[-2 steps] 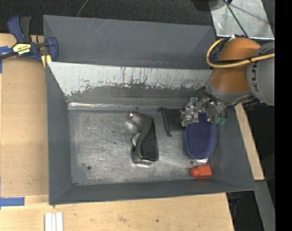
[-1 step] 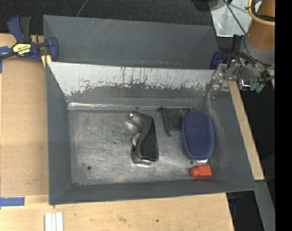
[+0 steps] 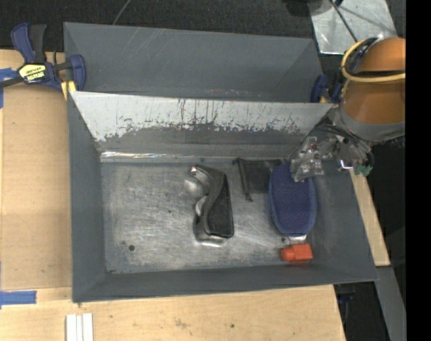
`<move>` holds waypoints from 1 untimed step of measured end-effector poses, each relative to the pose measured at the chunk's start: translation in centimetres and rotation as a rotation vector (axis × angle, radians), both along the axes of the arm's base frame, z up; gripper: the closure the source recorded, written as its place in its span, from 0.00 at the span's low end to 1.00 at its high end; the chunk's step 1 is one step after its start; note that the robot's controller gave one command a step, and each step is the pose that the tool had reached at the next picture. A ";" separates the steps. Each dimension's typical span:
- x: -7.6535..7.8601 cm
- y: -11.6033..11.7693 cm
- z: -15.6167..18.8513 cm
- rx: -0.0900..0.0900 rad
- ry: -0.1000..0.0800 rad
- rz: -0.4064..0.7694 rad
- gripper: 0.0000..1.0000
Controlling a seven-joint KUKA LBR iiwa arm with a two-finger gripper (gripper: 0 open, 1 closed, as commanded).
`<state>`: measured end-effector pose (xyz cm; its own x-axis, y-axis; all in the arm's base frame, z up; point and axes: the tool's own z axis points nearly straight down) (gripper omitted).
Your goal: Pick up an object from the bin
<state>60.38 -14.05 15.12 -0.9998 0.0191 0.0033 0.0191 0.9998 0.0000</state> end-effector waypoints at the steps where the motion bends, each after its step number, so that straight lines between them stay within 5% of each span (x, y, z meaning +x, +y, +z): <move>1: 0.2 0.1 0.5 -0.001 -0.008 0.001 0.00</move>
Offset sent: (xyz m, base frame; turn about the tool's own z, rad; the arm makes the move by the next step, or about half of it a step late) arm 0.0000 0.0000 0.0000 0.0000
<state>60.60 -14.00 15.58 -0.9998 0.0180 -0.0047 0.0180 0.9998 -0.0011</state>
